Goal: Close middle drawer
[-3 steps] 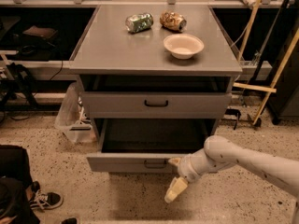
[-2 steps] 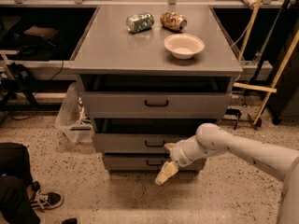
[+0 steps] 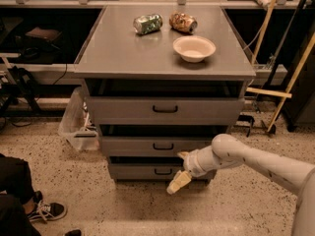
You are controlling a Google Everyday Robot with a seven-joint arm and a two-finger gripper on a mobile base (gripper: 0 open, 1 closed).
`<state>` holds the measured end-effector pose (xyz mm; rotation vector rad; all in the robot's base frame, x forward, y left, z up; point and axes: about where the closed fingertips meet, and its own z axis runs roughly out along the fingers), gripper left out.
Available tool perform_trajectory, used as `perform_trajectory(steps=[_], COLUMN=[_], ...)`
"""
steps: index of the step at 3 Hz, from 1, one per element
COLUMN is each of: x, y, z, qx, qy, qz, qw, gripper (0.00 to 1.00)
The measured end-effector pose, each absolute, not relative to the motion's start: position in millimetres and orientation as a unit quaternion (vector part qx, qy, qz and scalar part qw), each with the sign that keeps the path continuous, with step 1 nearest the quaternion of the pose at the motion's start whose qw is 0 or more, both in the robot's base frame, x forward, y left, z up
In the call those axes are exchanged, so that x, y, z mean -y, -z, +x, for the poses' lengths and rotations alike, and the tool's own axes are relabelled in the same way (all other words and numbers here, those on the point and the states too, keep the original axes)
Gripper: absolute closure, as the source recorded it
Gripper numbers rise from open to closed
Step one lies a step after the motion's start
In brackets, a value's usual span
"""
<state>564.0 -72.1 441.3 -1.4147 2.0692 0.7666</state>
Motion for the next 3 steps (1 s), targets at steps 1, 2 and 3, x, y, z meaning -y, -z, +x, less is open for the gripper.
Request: perform_trajectory(steps=[1,2,3], x=[81.8,89.6,89.8], y=[-425.7,-431.2,-431.2], z=[604.2,647.0,646.6], qx=[-0.767,-0.773,-0.773], qy=[-0.28,-0.268,-0.269], qz=[-0.502,-0.482,-0.482], qw=[0.285,0.313,0.313], gripper=[0.0,0.0,0.0])
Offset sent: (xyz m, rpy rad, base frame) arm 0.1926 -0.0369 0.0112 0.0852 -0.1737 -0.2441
